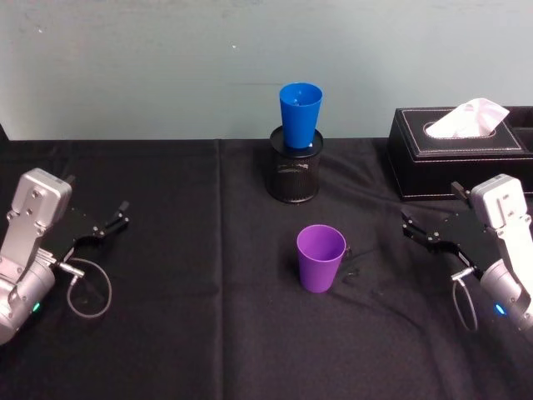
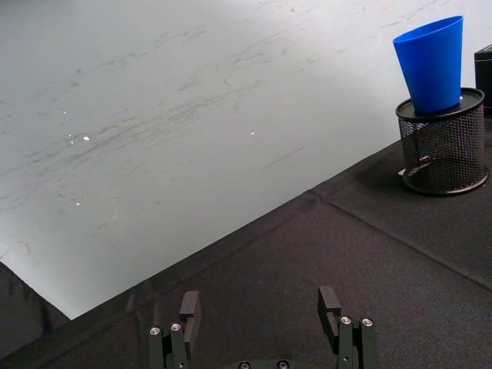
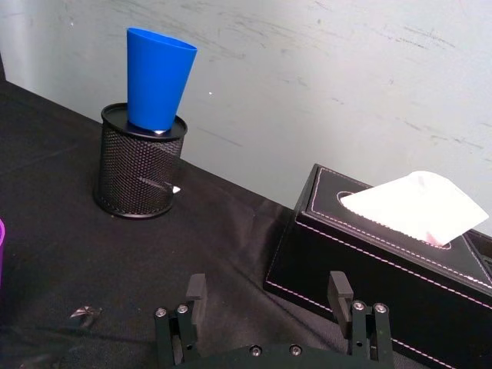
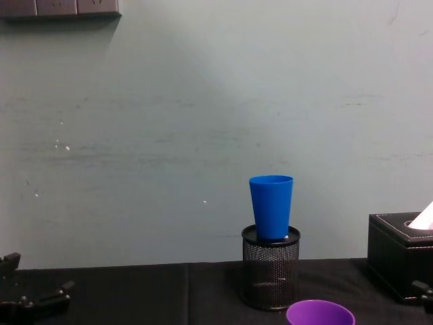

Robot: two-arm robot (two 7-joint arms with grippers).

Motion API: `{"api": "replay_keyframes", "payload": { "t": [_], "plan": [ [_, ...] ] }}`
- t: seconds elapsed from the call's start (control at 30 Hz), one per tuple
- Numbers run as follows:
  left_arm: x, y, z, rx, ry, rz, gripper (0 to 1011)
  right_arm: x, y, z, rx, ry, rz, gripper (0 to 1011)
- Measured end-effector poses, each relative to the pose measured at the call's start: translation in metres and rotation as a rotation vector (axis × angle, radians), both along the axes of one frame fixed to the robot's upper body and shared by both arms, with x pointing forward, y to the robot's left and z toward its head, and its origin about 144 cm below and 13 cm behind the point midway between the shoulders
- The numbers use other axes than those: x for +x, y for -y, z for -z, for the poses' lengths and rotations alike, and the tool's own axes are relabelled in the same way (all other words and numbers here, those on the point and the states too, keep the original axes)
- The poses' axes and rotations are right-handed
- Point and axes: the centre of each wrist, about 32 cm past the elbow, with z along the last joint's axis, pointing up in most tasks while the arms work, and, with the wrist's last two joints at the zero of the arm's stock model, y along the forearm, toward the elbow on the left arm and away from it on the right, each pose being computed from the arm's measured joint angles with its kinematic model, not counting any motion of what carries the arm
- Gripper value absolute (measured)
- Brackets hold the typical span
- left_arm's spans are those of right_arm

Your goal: Pick up one cup with a gripper and tap it against the other cup.

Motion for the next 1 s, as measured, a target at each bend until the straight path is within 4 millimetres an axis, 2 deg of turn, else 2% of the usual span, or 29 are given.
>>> {"api": "replay_keyframes", "payload": {
  "t": [1.0],
  "plan": [
    [0.0, 0.0, 0.0, 0.0, 0.0, 0.0, 1000, 0.0, 0.0, 0.0, 0.0, 0.0, 0.0, 1000]
  ]
}}
